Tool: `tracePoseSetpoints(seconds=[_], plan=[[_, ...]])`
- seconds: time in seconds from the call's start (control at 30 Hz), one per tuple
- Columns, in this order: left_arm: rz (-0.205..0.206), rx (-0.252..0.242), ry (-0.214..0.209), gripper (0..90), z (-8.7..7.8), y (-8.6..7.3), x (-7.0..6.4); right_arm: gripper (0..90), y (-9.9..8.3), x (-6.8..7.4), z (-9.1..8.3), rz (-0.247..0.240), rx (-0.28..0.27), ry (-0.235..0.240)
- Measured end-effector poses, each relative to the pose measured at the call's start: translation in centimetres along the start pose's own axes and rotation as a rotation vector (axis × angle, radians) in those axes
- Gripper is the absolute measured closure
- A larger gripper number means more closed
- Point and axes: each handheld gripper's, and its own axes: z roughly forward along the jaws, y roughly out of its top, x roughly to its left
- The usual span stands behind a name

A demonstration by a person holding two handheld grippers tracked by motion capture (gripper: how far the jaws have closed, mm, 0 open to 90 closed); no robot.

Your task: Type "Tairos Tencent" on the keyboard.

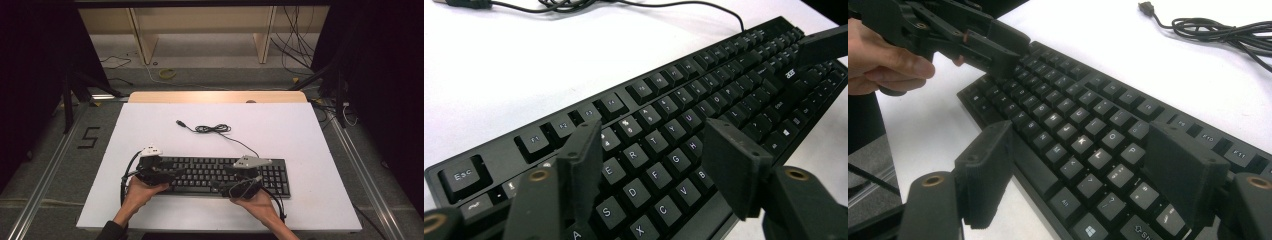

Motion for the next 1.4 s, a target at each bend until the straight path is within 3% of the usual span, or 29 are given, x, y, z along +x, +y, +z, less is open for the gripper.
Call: tracePoseSetpoints(seconds=[0.87, 1.2, 1.4], plan=[[-0.022, -0.072, -0.007, 32.4, -1.4, -0.8, -0.2, 30.8, 0.5, 0.0, 0.7, -0.003, 0.011, 0.0], [-0.025, -0.085, -0.013, 30.3, -1.7, -1.3, -0.3, 39.1, 1.1, -0.4, 1.4, -0.002, 0.028, -0.014], [-0.026, -0.096, -0.011, 29.4, -1.9, -1.6, -0.4, 48.6, 1.5, -0.6, 1.9, -0.005, 0.035, -0.026]])
